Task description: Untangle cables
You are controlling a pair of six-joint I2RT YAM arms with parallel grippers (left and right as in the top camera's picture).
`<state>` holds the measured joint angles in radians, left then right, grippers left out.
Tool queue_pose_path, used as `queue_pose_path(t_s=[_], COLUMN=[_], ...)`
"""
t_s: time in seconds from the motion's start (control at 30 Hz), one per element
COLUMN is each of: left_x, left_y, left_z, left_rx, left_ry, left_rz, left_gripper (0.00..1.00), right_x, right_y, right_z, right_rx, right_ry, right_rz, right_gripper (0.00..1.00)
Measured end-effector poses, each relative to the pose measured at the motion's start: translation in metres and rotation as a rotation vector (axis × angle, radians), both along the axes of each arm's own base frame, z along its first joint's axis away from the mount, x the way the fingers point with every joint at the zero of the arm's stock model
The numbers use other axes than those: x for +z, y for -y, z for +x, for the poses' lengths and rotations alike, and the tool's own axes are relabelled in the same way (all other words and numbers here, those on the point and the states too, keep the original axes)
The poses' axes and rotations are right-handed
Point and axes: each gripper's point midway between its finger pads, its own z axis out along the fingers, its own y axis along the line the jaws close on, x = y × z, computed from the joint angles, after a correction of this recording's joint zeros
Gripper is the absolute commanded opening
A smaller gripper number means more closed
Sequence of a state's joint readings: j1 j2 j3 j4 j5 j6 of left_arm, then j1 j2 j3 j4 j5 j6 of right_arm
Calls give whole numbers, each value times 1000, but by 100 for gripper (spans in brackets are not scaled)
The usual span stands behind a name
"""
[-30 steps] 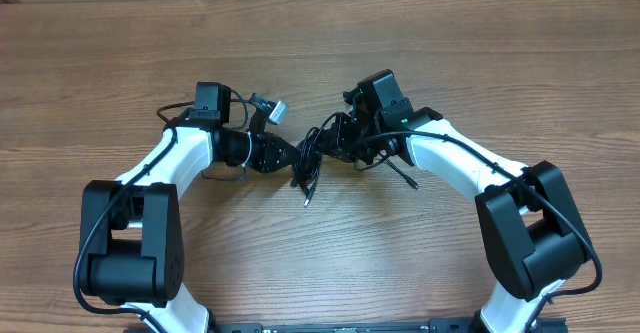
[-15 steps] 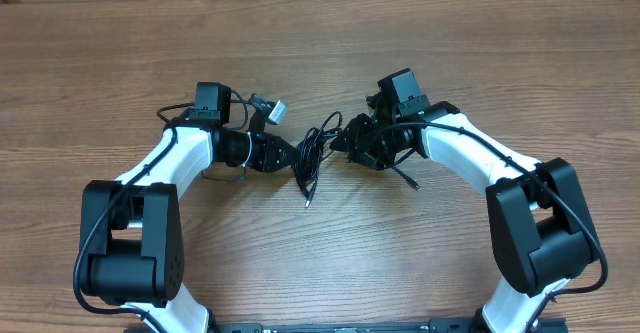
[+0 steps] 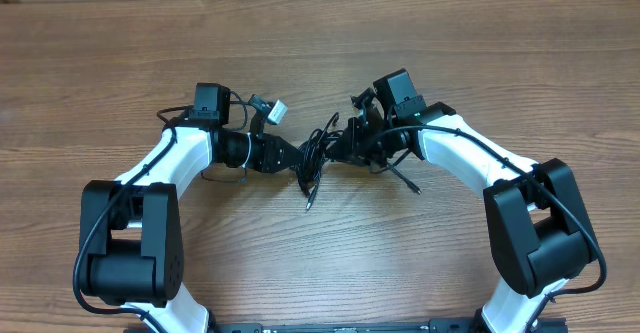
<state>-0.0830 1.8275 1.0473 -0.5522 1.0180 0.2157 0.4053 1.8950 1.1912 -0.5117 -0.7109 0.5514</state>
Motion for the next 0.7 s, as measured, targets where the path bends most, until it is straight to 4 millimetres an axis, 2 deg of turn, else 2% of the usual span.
queue_pose_path(t_s=[0.2,0.33,0.37,0.47,0.53,0.63,0.7], left_x=[-1,-1,-1,-1,-1,-1,0], left_y=[0,0,0,0,0,0,0], left_z=[-3,-4,-4,-4,-4,-4,-4], left_rx=[-27,-41,-43,-47,-49,-51,-52], left_ry=[24,41,44,52,57,61,61], left_rz=[4,7,6,7,7,6,1], left_gripper=[4,4,4,4,4,4,4], right_x=[-23,-38,-42,-47,-49,-50,-49], right_y=[27,60,74,106,120,135,136], right_z=[-10,-15,-15,-14,-12,-11,-11], right_rx=[-40,-93,-116,-170,-197,-224,-215], right_ry=[-53,-104,-121,-161,-176,-195,-193], right_rz=[-175,-316,-359,-430,-451,-467,-455], right_gripper=[4,4,4,4,4,4,4])
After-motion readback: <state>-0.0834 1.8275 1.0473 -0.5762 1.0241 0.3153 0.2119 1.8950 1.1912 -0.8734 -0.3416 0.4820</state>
